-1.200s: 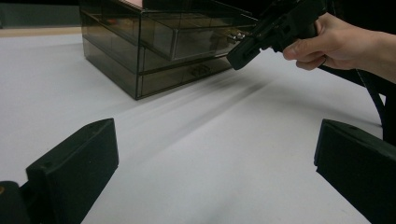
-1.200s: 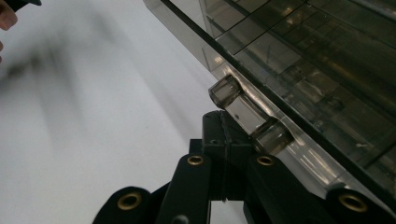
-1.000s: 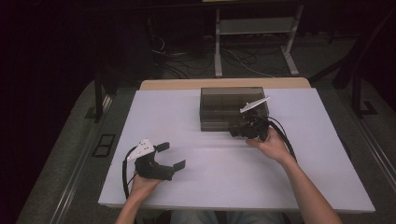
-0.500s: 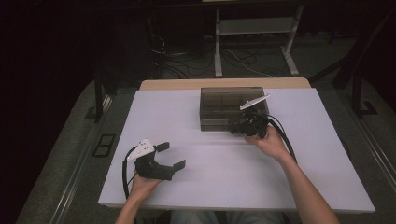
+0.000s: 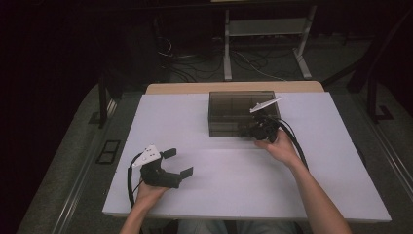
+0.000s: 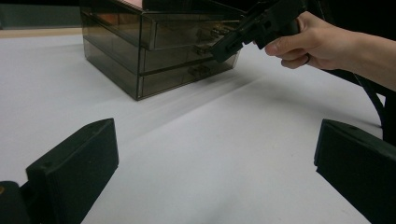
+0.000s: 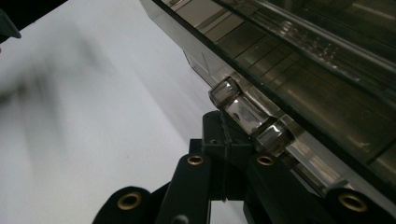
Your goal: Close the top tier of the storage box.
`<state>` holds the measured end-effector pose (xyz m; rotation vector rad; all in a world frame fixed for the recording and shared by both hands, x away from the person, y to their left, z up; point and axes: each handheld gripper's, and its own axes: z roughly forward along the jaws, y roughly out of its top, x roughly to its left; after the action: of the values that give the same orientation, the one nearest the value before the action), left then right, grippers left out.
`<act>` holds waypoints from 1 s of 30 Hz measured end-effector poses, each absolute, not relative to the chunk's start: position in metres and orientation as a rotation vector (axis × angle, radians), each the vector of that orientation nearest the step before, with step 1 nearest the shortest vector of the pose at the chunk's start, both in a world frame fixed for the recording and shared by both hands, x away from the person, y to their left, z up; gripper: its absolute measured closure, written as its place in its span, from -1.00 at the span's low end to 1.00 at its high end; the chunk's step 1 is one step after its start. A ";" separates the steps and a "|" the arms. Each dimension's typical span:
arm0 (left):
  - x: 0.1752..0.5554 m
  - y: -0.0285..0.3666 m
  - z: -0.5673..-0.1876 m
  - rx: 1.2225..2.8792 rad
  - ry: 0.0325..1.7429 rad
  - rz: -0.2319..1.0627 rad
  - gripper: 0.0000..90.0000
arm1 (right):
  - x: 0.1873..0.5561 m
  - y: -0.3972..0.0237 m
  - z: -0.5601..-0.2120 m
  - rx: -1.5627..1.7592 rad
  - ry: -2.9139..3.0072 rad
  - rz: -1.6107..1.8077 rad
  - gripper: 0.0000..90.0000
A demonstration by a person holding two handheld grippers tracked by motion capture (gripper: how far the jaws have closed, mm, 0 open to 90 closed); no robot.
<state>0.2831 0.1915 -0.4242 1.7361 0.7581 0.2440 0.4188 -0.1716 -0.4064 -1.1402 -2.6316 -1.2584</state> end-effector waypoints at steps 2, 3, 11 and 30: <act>0.283 0.191 -0.424 1.736 0.761 0.243 -1.00 | 0.419 -0.172 -0.407 -1.147 -2.629 -1.263 0.98; 0.283 0.191 -0.424 1.734 0.761 0.243 -1.00 | 0.420 -0.172 -0.407 -1.150 -2.628 -1.264 0.98; 0.283 0.192 -0.424 1.734 0.762 0.242 -1.00 | 0.422 -0.174 -0.408 -1.166 -2.614 -1.283 0.98; 0.283 0.193 -0.424 1.728 0.764 0.243 -1.00 | 0.429 -0.174 -0.406 -1.204 -2.620 -1.299 0.97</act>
<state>0.2834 0.1926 -0.4242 1.7277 0.7641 0.2431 0.4287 -0.1744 -0.4057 -1.2037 -2.6196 -1.2990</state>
